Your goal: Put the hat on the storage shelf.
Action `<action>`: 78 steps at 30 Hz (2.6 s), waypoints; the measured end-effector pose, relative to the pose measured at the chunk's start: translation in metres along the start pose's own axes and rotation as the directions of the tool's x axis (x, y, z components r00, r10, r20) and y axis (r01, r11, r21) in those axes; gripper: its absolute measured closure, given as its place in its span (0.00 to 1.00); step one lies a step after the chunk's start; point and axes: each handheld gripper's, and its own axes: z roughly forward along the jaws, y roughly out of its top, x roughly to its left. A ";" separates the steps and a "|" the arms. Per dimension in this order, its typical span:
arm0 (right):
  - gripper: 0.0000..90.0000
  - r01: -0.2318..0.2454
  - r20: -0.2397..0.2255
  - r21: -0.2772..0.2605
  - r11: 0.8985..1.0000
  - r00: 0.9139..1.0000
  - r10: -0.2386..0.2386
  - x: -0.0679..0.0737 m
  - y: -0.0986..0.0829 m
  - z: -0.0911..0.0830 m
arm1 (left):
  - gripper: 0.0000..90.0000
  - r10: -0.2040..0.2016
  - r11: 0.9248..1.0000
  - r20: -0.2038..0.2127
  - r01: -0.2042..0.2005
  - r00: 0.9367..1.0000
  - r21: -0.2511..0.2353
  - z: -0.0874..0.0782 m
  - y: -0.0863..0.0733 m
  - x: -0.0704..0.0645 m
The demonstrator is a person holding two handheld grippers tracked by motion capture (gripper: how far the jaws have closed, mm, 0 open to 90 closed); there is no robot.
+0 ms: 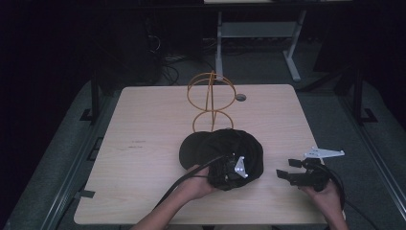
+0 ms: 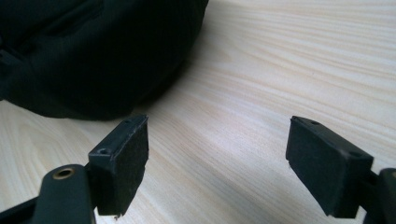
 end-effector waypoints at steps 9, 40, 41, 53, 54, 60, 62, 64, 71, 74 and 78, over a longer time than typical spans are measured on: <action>0.21 -0.001 -0.011 -0.075 0.997 1.000 0.001 0.004 0.004 -0.009 | 0.87 -0.044 0.990 0.049 0.050 0.998 -0.131 -0.030 0.005 0.008; 0.36 0.104 -0.103 -0.342 0.934 0.984 -0.147 0.046 0.031 -0.033 | 0.86 0.035 0.908 0.242 0.070 0.970 -0.414 -0.076 0.053 0.008; 0.47 0.119 -0.110 -0.350 0.929 0.980 -0.166 0.047 0.031 -0.033 | 0.86 0.041 0.908 0.240 0.064 0.970 -0.414 -0.076 0.054 0.007; 0.95 0.131 -0.084 -0.446 0.885 0.979 -0.187 0.061 0.038 -0.042 | 0.82 0.002 0.868 0.187 0.091 0.982 -0.488 -0.085 0.044 0.011; 0.95 0.123 -0.089 -0.452 0.884 0.979 -0.182 0.061 0.038 -0.044 | 0.80 -0.002 0.864 0.172 0.088 0.985 -0.496 -0.086 0.042 0.011; 0.96 0.144 -0.061 -0.459 0.877 0.979 -0.193 0.067 0.044 -0.054 | 0.70 -0.044 0.866 0.149 0.112 0.988 -0.487 -0.087 0.034 0.015; 0.96 0.162 -0.048 -0.461 0.872 0.977 -0.206 0.071 0.047 -0.059 | 0.67 -0.051 0.862 0.145 0.116 0.988 -0.494 -0.087 0.033 0.015; 0.96 0.183 -0.023 -0.461 0.868 0.976 -0.218 0.073 0.051 -0.064 | 0.62 -0.051 0.860 0.127 0.108 0.991 -0.498 -0.089 0.032 0.015; 0.96 0.174 -0.001 -0.478 0.861 0.980 -0.199 0.069 0.061 -0.082 | 0.51 -0.082 0.860 0.069 0.106 0.994 -0.499 -0.098 0.019 0.014; 0.96 0.178 0.004 -0.463 0.868 0.980 -0.199 0.069 0.068 -0.086 | 0.49 -0.100 0.863 0.046 0.110 0.994 -0.493 -0.101 0.009 0.014; 0.96 0.185 0.006 -0.438 0.880 0.979 -0.204 0.070 0.079 -0.088 | 0.47 -0.132 0.868 0.013 0.121 0.991 -0.481 -0.105 -0.008 0.017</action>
